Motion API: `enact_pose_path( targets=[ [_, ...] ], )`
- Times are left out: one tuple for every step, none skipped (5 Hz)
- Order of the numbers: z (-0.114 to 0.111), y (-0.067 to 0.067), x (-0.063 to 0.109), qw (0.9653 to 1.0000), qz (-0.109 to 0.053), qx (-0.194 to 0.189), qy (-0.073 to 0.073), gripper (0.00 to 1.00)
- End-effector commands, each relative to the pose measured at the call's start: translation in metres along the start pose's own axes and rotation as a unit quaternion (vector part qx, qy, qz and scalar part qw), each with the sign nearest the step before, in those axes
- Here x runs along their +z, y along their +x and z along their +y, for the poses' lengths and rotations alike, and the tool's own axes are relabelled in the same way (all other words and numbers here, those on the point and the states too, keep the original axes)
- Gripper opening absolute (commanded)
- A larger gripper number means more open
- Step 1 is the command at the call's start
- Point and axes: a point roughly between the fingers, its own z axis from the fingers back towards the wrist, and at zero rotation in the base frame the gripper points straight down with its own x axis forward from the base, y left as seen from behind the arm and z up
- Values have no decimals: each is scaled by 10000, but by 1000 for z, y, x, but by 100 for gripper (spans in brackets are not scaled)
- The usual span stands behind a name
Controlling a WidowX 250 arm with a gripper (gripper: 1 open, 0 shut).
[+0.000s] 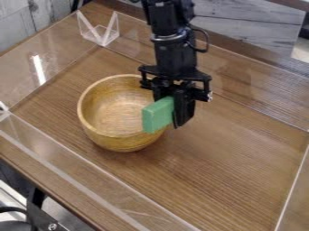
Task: Remove the green block from inside the brown bowl and put it on the table
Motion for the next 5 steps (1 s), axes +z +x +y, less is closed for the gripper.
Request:
enact_pose_path(
  targets=[
    [-6, 10, 9, 9994, -285, -168, 20, 0],
    [-8, 13, 3, 9993, -276, -244, 23, 0],
    [-10, 16, -4, 9991, -262, -323, 30, 0],
    [-11, 19, -9, 9990, -254, -364, 33, 0],
    [-10, 22, -13, 9989, -247, -385, 31, 0]
  ],
)
